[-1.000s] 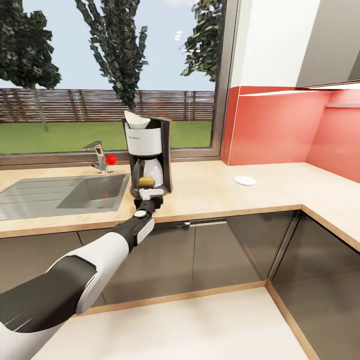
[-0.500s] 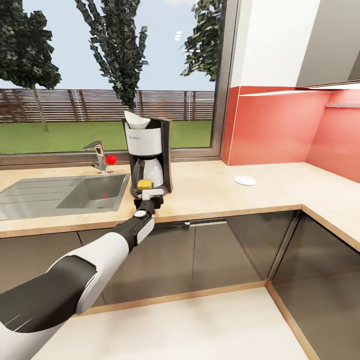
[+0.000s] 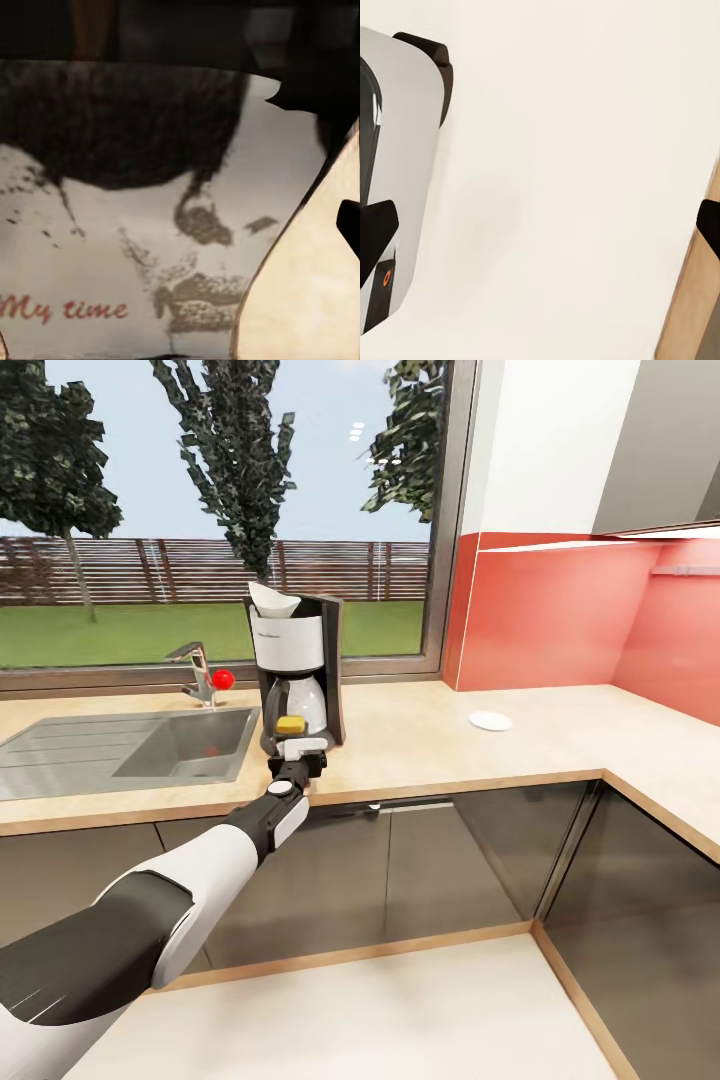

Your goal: Set up a coffee station on the kitchen countertop: keep the coffee maker on the countertop, move the bottle of coffee from the kitchen shelf to the counter next to the coffee maker, place a paper coffee filter on top of the coffee maker, put the saucer next to the coffee maker with the coffee cup on the saucer, and place the electric kettle next to the coffee maker.

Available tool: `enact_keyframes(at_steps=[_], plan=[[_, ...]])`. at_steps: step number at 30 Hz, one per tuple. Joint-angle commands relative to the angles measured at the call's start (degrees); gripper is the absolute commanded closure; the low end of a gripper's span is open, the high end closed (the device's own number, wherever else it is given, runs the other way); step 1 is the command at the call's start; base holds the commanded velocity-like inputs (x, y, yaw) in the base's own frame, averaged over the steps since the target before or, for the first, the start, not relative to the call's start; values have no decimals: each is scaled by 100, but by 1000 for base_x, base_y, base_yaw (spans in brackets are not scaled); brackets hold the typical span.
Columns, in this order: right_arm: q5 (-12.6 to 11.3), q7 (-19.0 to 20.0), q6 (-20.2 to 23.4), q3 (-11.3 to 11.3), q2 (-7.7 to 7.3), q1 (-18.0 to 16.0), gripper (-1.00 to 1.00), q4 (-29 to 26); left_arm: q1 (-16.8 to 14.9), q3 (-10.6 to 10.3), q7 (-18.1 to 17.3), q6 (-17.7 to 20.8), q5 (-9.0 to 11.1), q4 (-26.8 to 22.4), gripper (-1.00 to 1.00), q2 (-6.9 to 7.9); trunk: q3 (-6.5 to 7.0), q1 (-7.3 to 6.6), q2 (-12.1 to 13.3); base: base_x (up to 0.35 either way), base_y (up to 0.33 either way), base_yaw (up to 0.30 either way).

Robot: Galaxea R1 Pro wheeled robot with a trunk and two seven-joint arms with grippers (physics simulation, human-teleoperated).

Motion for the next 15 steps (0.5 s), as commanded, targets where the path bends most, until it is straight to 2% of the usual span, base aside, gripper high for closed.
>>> enact_keyframes(at_steps=[1,15], plan=[[-61,43,-34,35,3,-8,-100,22,-6,-48,27,-23,51,7,-100,0,-6,0,-3,0,0,0],[-61,43,-34,31,3,-8,-100,22,-6,-48,26,-23,52,-1,-100,0,-6,0,-3,0,0,0]])
